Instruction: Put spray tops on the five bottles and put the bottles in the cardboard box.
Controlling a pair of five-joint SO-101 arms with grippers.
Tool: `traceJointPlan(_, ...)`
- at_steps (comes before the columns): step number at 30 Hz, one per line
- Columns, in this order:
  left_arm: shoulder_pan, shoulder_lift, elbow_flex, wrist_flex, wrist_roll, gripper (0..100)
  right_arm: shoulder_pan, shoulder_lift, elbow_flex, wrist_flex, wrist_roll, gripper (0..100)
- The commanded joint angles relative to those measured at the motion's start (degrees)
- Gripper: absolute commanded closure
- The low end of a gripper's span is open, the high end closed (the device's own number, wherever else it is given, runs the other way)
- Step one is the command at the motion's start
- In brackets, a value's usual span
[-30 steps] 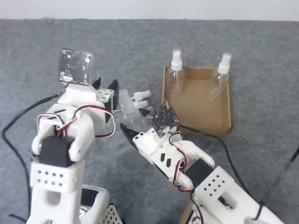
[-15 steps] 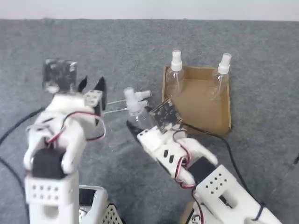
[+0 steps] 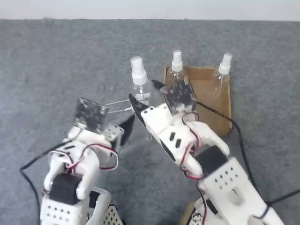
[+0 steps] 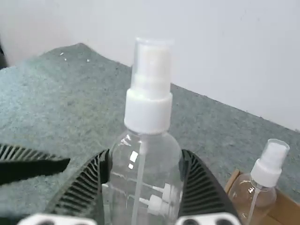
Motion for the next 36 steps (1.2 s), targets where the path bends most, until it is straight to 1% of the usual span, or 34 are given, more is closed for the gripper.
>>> traceJointPlan(1,2.4,-5.3,2.9,-1.8,-0.5,70,0.6,5.8,-7.9,-0.4,0.8,99.3)
traceJointPlan(4,3.9,-7.6,7.0,-3.8,-0.5,70,-0.7,8.5,-10.5,0.2,0.8,99.3)
traceJointPlan(6,3.7,-7.8,9.6,-6.9,-0.5,70,-2.3,8.6,-10.8,1.1,0.8,99.3)
traceJointPlan(9,3.6,-7.8,12.4,-9.8,-0.5,70,-4.4,8.5,-12.2,6.5,0.8,99.3)
traceJointPlan(14,3.6,-7.9,13.1,-10.0,-0.5,70,-4.4,7.8,-12.4,10.7,0.8,99.3)
traceJointPlan(24,4.0,-8.2,14.3,-10.0,-0.5,70,-4.0,-1.9,-11.5,19.4,1.4,99.3)
traceJointPlan(27,4.0,-8.0,14.4,-9.9,-0.5,70,-0.1,-2.0,-11.9,21.2,4.0,99.3)
traceJointPlan(30,4.0,-7.9,14.4,-9.9,-0.5,70,6.3,-2.1,-12.7,23.5,5.4,99.3)
traceJointPlan(32,4.0,-7.9,14.4,-9.9,-0.5,70,10.6,-2.1,-14.9,25.9,5.5,99.3)
traceJointPlan(36,3.6,-8.0,14.4,-9.9,-0.3,70,18.2,-2.0,-18.7,29.3,8.2,99.3)
